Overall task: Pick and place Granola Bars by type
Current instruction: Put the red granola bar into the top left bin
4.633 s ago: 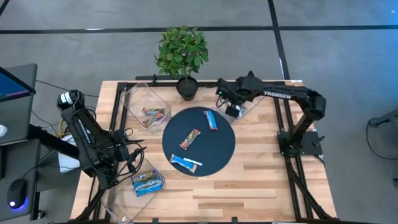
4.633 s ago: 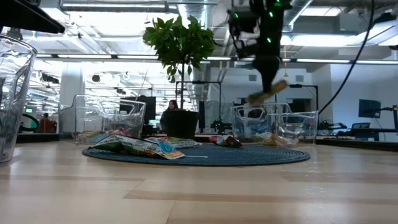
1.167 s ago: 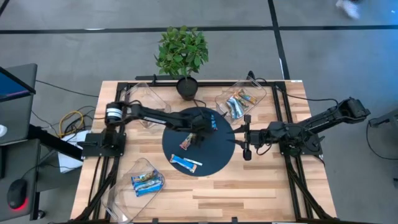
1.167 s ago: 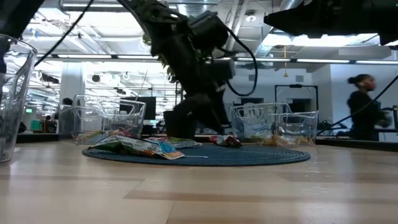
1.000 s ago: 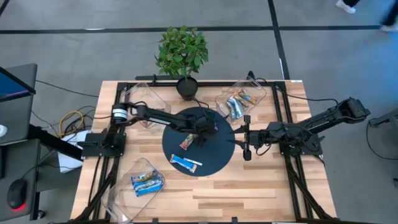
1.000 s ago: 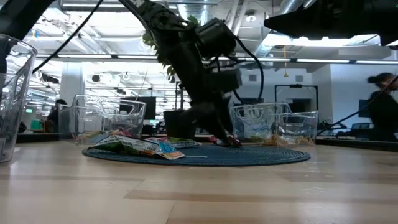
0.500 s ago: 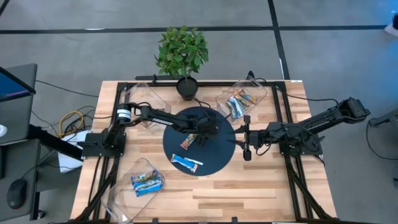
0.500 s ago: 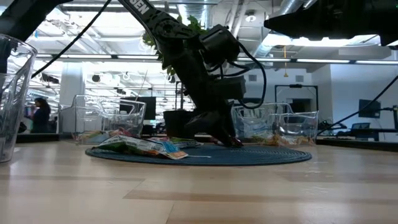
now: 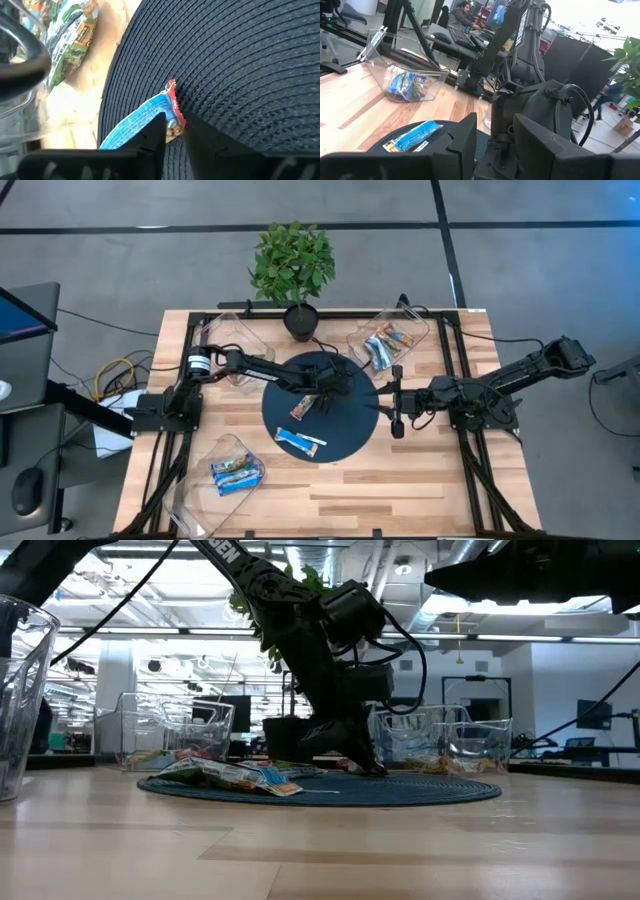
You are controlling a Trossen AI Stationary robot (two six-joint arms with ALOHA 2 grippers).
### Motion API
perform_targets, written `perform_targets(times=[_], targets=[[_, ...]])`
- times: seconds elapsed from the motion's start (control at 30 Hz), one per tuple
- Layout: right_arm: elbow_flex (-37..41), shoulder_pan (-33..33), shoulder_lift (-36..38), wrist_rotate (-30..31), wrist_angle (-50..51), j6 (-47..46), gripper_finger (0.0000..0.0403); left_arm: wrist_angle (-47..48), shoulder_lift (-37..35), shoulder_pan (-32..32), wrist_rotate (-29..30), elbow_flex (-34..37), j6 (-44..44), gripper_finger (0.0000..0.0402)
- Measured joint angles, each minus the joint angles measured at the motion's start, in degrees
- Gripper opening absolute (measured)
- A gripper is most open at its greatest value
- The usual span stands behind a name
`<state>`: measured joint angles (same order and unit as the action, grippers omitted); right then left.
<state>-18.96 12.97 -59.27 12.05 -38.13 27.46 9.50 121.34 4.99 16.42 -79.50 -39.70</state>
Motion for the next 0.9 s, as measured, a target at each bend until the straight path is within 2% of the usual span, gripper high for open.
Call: perform_targets(times=[0.2,0.33,0.7,0.9], targets=[[0.0,0.0,0.0,0.0,0.02,-0.02,0.0122,0.0,0.0,0.0,2.4,0.0,0.14,0.0006],[0.0,0.0,0.0,0.0,0.19,-0.02,0.0122,0.04,0.0,-0.08,3.3,0.0,0.21,0.0001],[0.0,0.0,0.0,0.0,0.74,-0.48,0.0122,0.18,-0.07,-2.68,12.94,0.02,-1.71,0.0],[0.0,0.0,0.0,0.0,1.25,-0.6,0.0122,2.42,-3.84,-4.53,15.72,0.07,-1.51,0.0]])
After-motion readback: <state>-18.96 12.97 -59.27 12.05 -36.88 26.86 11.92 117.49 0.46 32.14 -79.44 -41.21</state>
